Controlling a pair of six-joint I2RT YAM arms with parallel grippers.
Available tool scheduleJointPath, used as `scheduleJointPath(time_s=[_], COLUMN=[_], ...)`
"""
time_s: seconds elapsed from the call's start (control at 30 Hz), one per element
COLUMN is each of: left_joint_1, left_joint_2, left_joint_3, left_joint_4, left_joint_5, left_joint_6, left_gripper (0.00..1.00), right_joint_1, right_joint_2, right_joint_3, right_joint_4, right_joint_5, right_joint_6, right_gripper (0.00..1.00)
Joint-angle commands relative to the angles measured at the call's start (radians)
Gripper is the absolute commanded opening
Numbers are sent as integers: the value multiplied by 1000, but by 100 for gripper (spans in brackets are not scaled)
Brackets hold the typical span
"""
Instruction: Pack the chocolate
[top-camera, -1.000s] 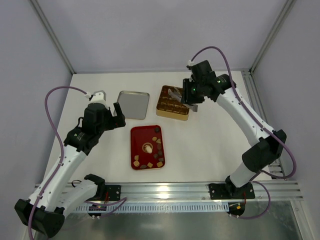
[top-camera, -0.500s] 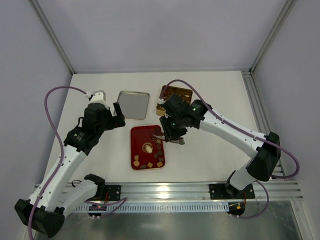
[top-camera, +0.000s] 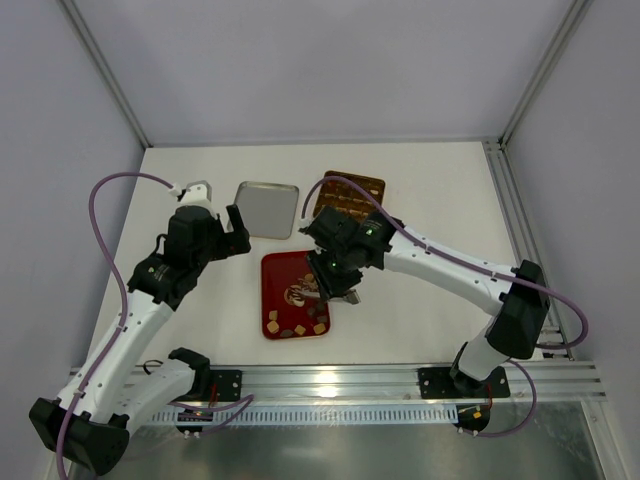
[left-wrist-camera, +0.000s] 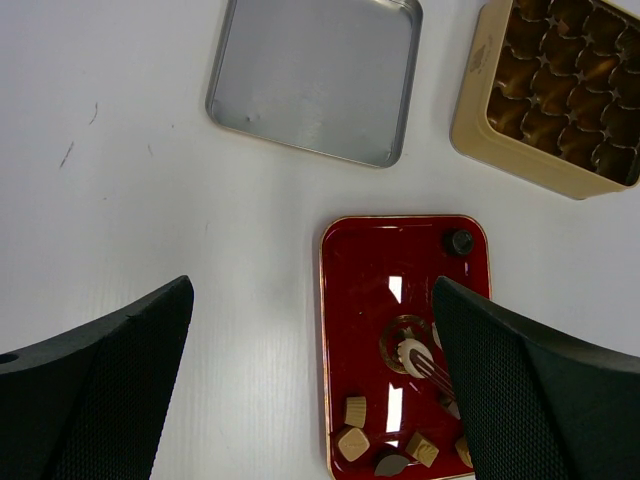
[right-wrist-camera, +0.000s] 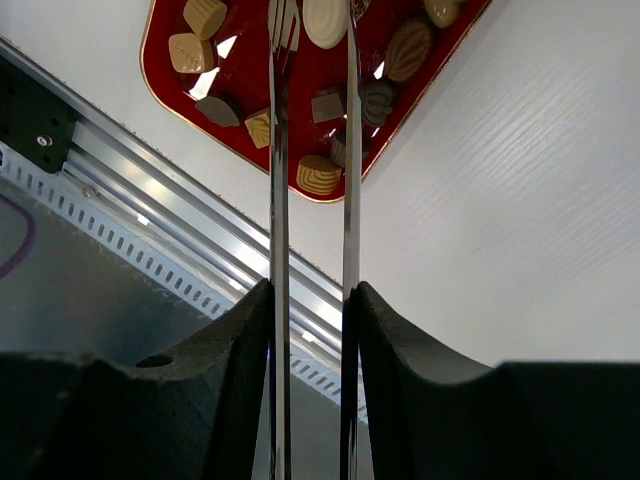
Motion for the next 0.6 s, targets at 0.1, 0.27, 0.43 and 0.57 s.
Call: scheduleJointPath(time_s=[0.1, 0.27, 0.43, 0.57], left_joint_1=[2, 2, 2, 1], left_joint_2=[-8, -8, -9, -9], left_joint_3=[21, 21, 19, 19], left_joint_4=[16, 16, 16, 16], left_joint_5=[-16, -16, -14, -14], left_joint_6=[-3, -1, -2, -1], left_gripper=[100, 100, 100, 100], right_joint_1=[28, 42, 48, 47], right_joint_2=[30, 45, 62, 68], right_joint_3=[41, 43, 46, 49], right_joint_4=[-11, -15, -20, -20], right_joint_5=[30, 37, 50, 55], right_joint_6=[-3, -3, -1, -3], right_gripper=[41, 41, 41, 41])
